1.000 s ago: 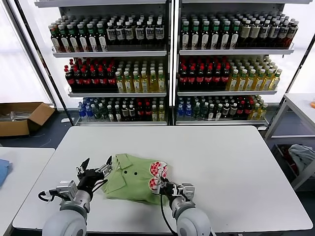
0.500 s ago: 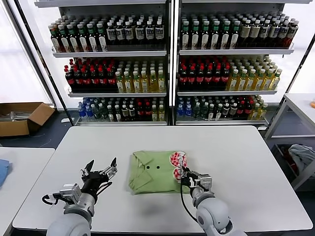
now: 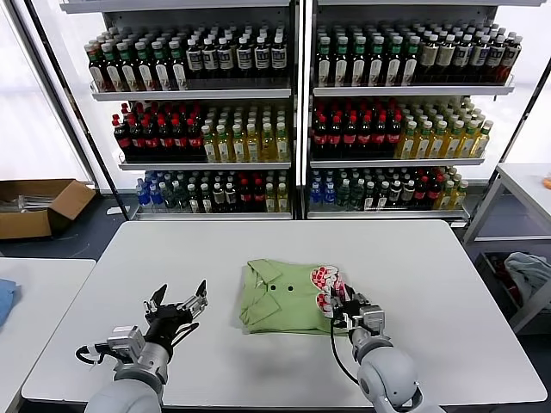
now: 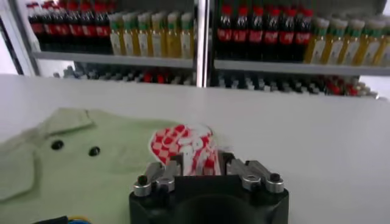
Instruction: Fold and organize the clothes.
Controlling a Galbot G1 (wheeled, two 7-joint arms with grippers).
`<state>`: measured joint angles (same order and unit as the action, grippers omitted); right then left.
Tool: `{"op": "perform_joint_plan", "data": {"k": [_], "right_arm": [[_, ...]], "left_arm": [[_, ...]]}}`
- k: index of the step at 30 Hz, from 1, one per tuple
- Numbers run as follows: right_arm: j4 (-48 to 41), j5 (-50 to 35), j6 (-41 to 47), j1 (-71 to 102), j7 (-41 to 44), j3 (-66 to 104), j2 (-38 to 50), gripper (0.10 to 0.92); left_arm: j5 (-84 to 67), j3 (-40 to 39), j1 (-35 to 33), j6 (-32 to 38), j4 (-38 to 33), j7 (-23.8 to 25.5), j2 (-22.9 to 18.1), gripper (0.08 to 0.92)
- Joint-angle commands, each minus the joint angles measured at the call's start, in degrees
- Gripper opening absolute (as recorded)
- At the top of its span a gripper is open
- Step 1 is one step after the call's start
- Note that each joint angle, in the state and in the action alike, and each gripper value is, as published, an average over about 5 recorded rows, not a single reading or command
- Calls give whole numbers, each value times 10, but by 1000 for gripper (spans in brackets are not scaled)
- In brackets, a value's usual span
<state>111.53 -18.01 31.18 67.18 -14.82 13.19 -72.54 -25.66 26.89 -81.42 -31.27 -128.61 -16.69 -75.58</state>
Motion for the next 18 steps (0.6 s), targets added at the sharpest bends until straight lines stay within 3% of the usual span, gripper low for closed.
{"op": "perform_joint_plan", "data": {"k": [1,11,18], "right_arm": [[137,55,-17,34,8,-14,-1,502],[73,-5,-10,72,-54,-50,-40,779],[40,-72,8,64,-101,-33,-54,822]], "left_arm": [[5,-7,-2,1,2,1,-5,823],[6,-5,-5,2,5,3,-7,823],[6,-7,-5,2,10,3,-6,823]]}}
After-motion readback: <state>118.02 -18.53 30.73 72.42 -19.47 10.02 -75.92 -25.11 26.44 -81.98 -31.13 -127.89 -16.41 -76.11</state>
